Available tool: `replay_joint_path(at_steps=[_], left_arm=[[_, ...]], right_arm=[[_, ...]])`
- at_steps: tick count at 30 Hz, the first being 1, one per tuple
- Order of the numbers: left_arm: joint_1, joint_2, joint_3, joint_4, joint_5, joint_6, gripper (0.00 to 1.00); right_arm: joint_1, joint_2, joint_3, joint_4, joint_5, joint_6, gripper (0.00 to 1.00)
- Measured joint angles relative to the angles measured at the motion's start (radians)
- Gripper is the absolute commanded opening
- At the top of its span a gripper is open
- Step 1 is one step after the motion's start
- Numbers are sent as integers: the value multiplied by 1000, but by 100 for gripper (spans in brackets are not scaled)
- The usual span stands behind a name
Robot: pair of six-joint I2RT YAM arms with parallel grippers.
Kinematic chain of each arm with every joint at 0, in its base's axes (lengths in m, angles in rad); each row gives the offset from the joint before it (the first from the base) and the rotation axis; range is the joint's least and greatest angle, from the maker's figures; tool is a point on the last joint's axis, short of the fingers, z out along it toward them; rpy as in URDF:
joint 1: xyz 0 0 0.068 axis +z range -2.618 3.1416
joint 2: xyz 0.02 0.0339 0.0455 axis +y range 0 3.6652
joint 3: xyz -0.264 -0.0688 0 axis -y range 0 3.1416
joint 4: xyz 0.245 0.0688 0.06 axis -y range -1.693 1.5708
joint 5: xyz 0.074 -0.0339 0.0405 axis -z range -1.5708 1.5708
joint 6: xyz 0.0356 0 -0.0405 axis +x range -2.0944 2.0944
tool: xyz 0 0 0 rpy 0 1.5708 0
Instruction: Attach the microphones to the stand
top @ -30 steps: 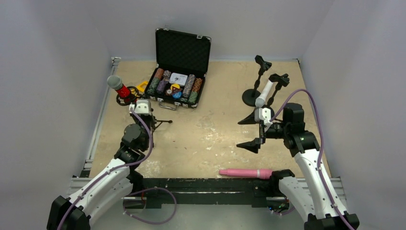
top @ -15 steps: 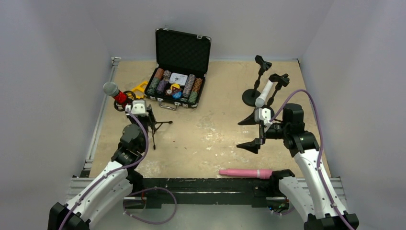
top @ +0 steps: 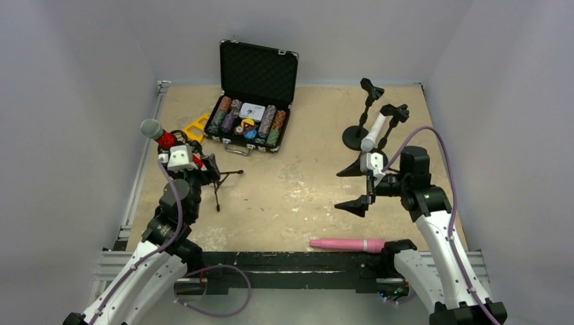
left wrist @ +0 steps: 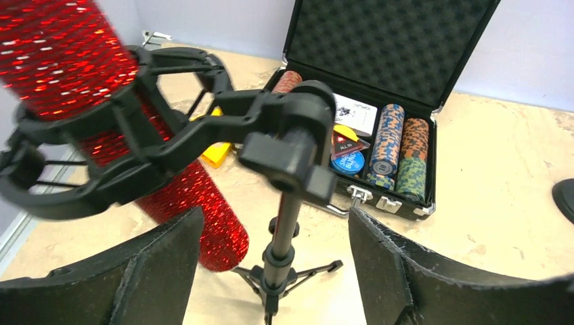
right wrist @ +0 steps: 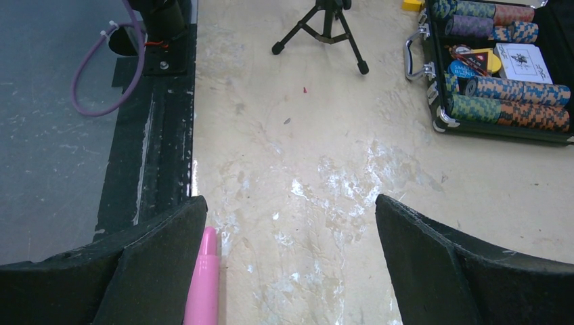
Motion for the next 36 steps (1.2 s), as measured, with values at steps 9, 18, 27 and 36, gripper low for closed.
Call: replay_joint_path(at_steps=[9, 18, 27, 36], left_arm=[[0, -128, 107, -290, 60, -125, 90], [0, -182, 200, -484, 178, -180, 91], [0, -182, 211, -552, 204, -179, 91], [0, -180, 253, -650, 255, -179, 99]], right_arm=[[-6, -1, 0, 0, -3, -1, 98], [-16, -1, -1, 0, -14, -11, 98], [-19, -1, -1, -4, -18, -15, 98], [-26, -1, -2, -8, -18, -20, 98]])
